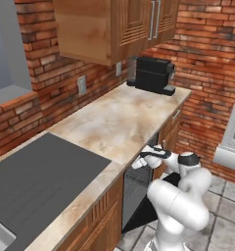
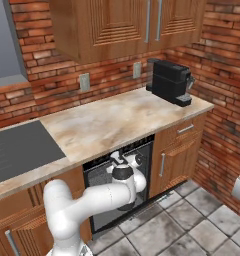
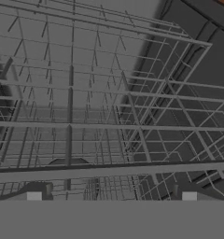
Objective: Open the dishwasher door and pull out the top rack.
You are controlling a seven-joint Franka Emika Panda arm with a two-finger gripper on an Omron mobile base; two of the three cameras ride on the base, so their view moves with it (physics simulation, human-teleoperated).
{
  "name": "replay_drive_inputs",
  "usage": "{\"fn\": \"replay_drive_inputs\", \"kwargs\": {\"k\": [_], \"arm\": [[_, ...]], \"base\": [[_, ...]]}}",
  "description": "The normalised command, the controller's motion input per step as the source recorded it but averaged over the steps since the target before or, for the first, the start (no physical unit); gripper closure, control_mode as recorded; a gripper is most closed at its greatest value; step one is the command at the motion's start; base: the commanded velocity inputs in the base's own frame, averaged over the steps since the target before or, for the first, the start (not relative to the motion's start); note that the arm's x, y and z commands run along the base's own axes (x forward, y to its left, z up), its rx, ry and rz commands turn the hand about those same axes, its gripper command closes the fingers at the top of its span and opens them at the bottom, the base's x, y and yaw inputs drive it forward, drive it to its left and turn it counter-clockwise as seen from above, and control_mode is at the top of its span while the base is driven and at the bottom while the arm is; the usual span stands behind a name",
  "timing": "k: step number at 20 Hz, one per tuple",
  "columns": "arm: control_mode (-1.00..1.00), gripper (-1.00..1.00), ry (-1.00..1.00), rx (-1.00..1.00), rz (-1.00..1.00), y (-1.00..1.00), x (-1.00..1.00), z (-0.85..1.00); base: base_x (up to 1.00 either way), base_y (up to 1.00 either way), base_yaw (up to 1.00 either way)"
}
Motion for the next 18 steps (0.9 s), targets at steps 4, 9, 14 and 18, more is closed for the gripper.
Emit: {"fn": "replay_drive_inputs", "kwargs": {"k": [4,9,14,18], "arm": [[-1.00,-1.00,0.08,0.06,-0.06,-0.46,0.00,-1.00],[-1.00,-1.00,0.12,0.00,-0.16,-0.57,-0.08,-0.99],[-1.00,-1.00,0.13,0.00,-0.24,-0.67,-0.20,-0.96],[-1.00,-1.00,0.13,0.00,-0.29,-0.78,-0.22,-0.94]], "base": [[0.00,0.00,0.00],[0.00,0.00,0.00],[0.00,0.00,0.00],[0.00,0.00,0.00]]}}
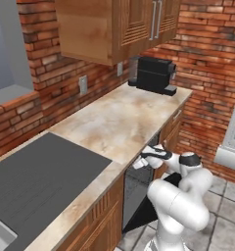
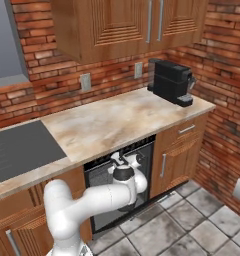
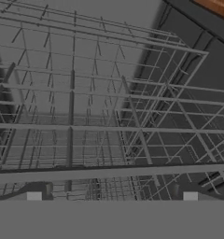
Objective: Open the dishwasher door and pull out the top rack.
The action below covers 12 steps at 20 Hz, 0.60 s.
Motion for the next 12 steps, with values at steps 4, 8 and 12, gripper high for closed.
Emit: {"fn": "replay_drive_inputs", "kwargs": {"k": [4,8,12], "arm": [[-1.00,-1.00,0.13,-0.01,-0.33,-0.82,-0.25,-0.93],[-1.00,-1.00,0.14,-0.02,-0.36,-0.86,-0.30,-0.92],[-1.00,-1.00,0.09,-0.04,-0.37,-0.89,-0.43,-0.90]], "base": [[0.00,0.00,0.00],[0.00,0.00,0.00],[0.00,0.00,0.00]]}}
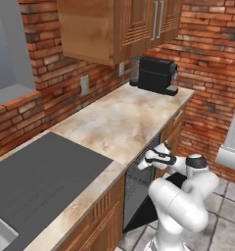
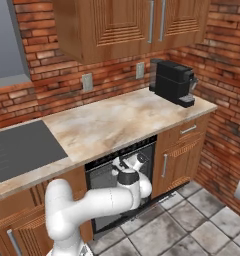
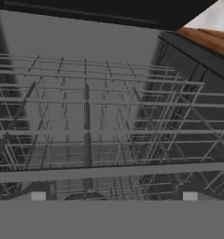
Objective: Open the dishwasher door and pull out the top rack.
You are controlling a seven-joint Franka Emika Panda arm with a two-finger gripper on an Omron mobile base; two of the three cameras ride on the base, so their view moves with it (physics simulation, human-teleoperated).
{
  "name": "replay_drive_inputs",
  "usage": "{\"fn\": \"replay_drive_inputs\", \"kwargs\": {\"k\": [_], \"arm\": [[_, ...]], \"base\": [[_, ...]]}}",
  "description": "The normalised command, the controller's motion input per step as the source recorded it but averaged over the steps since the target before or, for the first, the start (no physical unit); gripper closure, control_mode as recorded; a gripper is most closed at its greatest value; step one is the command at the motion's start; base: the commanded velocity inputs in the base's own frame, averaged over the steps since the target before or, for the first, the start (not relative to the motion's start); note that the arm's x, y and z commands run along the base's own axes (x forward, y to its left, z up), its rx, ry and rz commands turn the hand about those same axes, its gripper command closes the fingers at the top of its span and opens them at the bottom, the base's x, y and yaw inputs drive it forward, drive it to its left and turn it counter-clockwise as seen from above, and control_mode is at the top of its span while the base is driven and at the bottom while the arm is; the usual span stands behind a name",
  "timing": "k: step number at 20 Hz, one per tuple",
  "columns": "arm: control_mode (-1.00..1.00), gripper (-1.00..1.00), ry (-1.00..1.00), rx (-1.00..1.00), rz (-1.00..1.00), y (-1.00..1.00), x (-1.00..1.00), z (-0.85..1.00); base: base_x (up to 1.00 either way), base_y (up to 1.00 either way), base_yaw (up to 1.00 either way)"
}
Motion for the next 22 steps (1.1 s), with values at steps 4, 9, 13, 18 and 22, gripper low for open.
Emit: {"fn": "replay_drive_inputs", "kwargs": {"k": [4,9,13,18,22], "arm": [[-1.00,-1.00,0.02,-0.05,-0.38,-0.95,-0.54,-0.85],[-1.00,-1.00,0.00,-0.04,-0.39,-0.99,-0.61,-0.79],[-1.00,-1.00,0.00,-0.05,-0.42,-0.98,-0.65,-0.76],[-1.00,-1.00,0.00,-0.10,-0.45,-0.83,-0.55,-0.70],[-1.00,-1.00,0.07,-0.14,-0.48,-0.59,-0.38,-0.60]], "base": [[0.00,0.00,0.00],[0.00,0.00,0.00],[0.00,0.00,0.00],[0.00,0.00,0.00],[0.00,0.00,0.00]]}}
